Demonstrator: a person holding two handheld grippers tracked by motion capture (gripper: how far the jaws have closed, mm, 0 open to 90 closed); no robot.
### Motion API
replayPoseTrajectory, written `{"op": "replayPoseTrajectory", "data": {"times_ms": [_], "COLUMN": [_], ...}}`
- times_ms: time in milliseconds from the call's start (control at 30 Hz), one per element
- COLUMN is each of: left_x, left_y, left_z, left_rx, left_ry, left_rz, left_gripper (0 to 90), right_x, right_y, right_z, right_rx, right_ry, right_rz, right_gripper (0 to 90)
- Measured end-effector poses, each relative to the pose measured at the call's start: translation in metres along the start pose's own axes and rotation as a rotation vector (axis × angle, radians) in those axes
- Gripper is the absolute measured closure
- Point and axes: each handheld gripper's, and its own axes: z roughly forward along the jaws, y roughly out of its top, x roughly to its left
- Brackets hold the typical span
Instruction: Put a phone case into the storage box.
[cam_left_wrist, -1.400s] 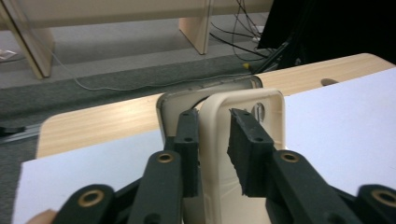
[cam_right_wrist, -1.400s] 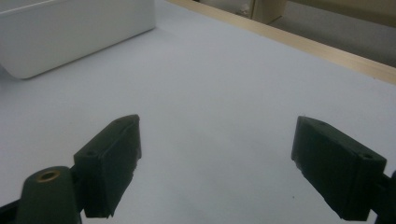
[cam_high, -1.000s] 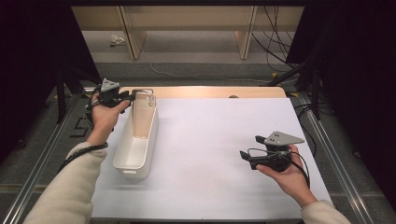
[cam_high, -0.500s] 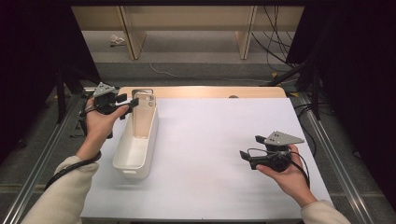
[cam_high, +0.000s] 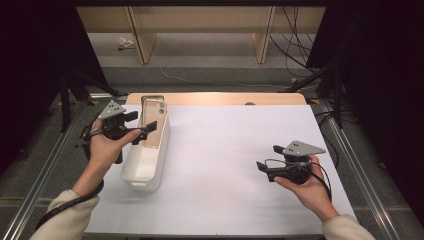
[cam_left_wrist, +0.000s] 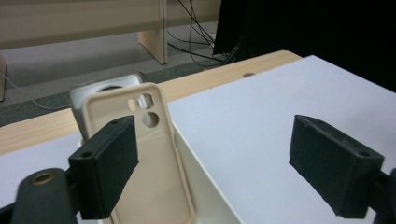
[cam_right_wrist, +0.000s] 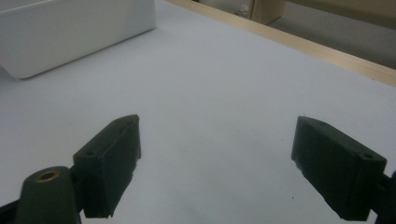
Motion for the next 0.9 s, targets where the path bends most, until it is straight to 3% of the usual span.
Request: {"op": "replayPoseTrajectory", "data": {"times_ms": [267, 433, 767, 900], "left_x": [-0.012, -0.02, -0.039, -0.045], "left_y": [-0.017, -0.024, -0.038, -0.044], "left_z": [-0.005, -0.011, -0.018, -0.02], "left_rx": [0.025, 0.014, 0.024, 0.014], "left_ry": [-0.017, -0.033, -0.061, -0.074], "left_rz": [0.02, 0.013, 0.049, 0.042], "left_gripper": [9.5, 8.7, 8.0, 8.5], "right_x": [0.0, 0.0, 0.0, 0.0], "right_y": [0.0, 0.0, 0.0, 0.0], "right_z": [0.0, 0.0, 0.0, 0.0], "right_rx": [0.0, 0.0, 0.0, -0.001], "right_ry": [-0.001, 0.0, -0.001, 0.0], "right_rz": [0.002, 0.001, 0.002, 0.004], "right_gripper": [16.6, 16.6, 16.6, 16.6]}}
